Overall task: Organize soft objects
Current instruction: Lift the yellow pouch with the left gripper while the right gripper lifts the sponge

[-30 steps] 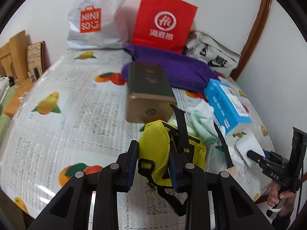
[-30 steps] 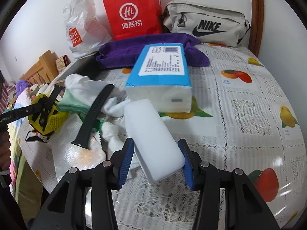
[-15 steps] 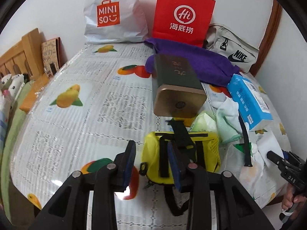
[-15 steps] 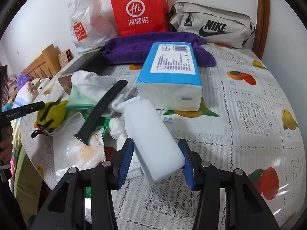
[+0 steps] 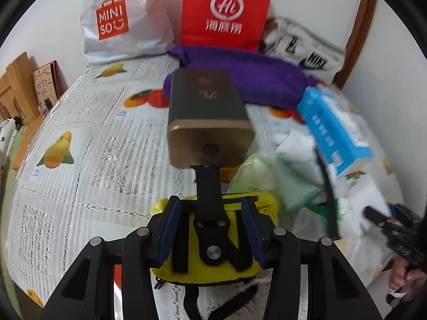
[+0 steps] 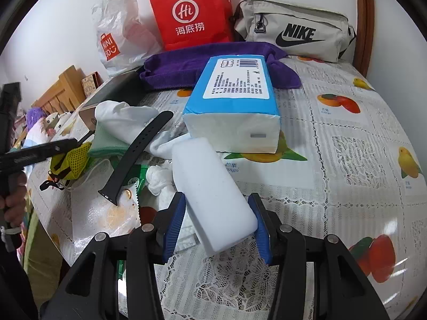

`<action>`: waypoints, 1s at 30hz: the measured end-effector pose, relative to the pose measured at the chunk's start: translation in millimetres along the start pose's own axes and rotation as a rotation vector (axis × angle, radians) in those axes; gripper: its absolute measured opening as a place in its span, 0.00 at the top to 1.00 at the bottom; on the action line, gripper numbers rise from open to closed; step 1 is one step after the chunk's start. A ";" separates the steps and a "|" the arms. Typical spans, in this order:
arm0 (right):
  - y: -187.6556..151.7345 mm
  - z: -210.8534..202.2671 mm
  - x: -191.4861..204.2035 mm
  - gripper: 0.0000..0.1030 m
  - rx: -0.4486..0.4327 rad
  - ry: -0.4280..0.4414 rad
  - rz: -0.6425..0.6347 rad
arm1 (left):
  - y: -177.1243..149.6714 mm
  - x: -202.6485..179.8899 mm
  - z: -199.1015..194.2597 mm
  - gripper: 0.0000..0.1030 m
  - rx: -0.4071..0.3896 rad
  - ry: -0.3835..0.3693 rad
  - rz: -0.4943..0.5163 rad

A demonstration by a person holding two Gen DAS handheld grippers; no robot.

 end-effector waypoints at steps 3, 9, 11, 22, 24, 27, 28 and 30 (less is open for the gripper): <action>0.5 0.0 -0.8 0.53 -0.003 0.004 0.000 | -2.2 -2.3 4.0 0.62 0.012 0.002 0.022; 1.0 7.2 -0.7 0.53 0.010 0.014 -0.002 | -5.5 -1.8 4.0 0.76 0.020 -0.026 0.024; 0.5 8.2 -0.9 0.53 0.013 0.019 0.002 | -6.6 0.3 2.8 0.76 0.021 -0.036 0.012; -0.3 9.0 2.3 0.53 0.023 0.015 -0.003 | -11.3 6.1 9.9 0.76 0.012 -0.065 -0.018; -1.6 8.9 3.7 0.53 0.024 0.019 -0.005 | -11.4 4.2 7.7 0.77 0.002 -0.060 -0.008; -1.3 5.2 4.1 0.54 0.018 0.014 -0.003 | -9.8 5.8 1.0 0.79 -0.012 -0.072 -0.023; -0.4 2.0 4.0 0.56 0.011 0.017 0.000 | -9.1 6.2 -1.7 0.79 -0.018 -0.070 -0.024; 1.9 -3.3 4.0 0.59 -0.003 0.022 0.000 | -8.4 5.9 -5.6 0.79 -0.025 -0.068 -0.019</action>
Point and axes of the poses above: each gripper's, at about its wrist camera, not at the fingertips, and z roughly the way its jaws point, x to its left, y to its top, the point moved 4 cm from there along z, roughly the way its jaws point, and after that the axes turned 2 degrees about -z, right-handed, at the moved point
